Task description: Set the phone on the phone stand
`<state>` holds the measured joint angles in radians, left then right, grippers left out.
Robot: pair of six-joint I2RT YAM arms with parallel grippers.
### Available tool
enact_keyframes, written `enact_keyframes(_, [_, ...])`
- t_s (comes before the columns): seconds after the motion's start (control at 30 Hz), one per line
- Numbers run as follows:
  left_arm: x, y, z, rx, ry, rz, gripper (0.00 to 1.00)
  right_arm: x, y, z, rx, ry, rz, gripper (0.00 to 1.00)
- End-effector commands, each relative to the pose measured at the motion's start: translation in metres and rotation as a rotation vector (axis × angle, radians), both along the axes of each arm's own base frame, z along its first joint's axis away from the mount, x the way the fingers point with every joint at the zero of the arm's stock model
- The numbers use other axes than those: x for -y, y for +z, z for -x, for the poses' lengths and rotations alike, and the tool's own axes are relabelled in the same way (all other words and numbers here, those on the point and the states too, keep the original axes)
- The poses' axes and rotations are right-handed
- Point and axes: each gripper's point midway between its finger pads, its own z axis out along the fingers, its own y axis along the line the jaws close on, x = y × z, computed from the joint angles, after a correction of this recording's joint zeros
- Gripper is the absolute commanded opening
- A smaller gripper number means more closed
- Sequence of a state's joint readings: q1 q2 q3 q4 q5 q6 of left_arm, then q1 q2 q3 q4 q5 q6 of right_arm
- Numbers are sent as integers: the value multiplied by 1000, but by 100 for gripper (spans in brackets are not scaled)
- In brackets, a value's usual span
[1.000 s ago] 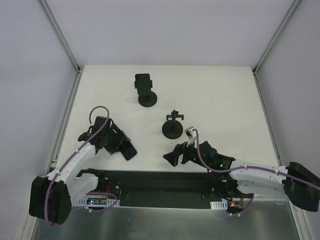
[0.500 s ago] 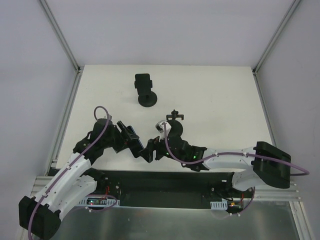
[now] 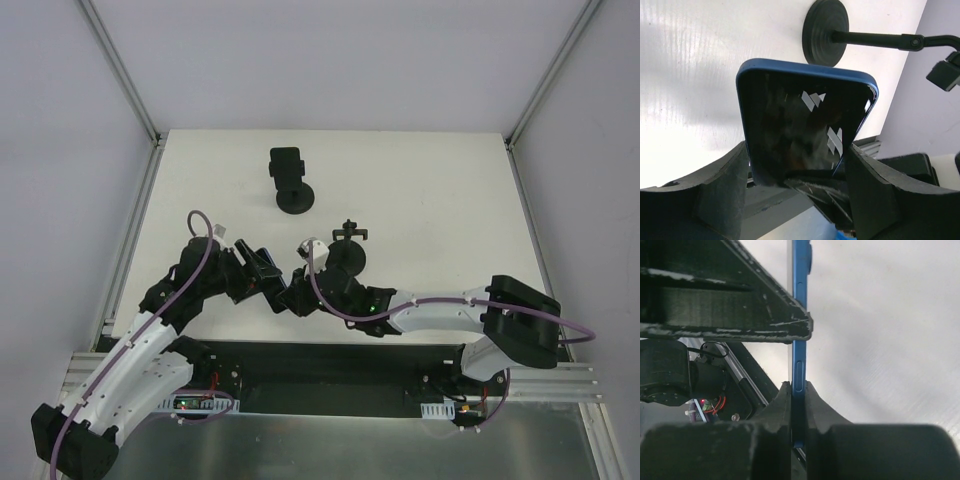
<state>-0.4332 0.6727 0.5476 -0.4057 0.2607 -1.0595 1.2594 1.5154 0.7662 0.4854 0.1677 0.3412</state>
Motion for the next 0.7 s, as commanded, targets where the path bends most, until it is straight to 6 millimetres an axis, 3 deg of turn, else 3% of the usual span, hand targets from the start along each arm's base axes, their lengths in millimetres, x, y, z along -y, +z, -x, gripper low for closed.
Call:
enact_keyframes(0.0, [14, 43, -1, 143, -112, 45, 4, -7, 28, -3, 42, 9, -68, 1])
enact_keyframes(0.07, [15, 50, 3, 202, -158, 41, 26, -2, 41, -3, 63, 14, -113, 1])
enact_keyframes(0.1, [15, 54, 4, 229, -170, 41, 50, 5, 33, 0, 61, 20, -107, 1])
enact_keyframes(0.17, [15, 61, 8, 271, -194, 49, 68, 11, 52, 2, 104, 47, -177, 1])
enact_keyframes(0.2, [16, 65, 9, 289, -208, 56, 80, 18, 44, 10, 108, 91, -174, 1])
enact_keyframes(0.27, [25, 72, 19, 319, -305, 80, 84, 29, 60, 13, 151, 117, -228, 1])
enact_keyframes(0.33, [31, 83, 24, 354, -378, 97, 86, 41, 53, 22, 137, 164, -234, 1])
enact_keyframes(0.4, [35, 93, 32, 416, -461, 111, 87, 56, 67, 23, 140, 178, -288, 1])
enact_keyframes(0.43, [37, 100, 34, 458, -485, 118, 88, 65, 59, 25, 134, 187, -283, 1])
enact_keyframes(0.47, [39, 106, 41, 499, -535, 135, 87, 74, 75, 25, 157, 186, -327, 1])
enact_keyframes(0.6, [48, 119, 53, 612, -654, 203, 84, 101, 94, 40, 186, 249, -414, 1])
enact_keyframes(0.63, [50, 123, 54, 641, -667, 218, 83, 109, 107, 44, 201, 257, -459, 1])
enact_keyframes(0.67, [53, 132, 53, 692, -675, 244, 81, 115, 105, 45, 202, 257, -466, 1])
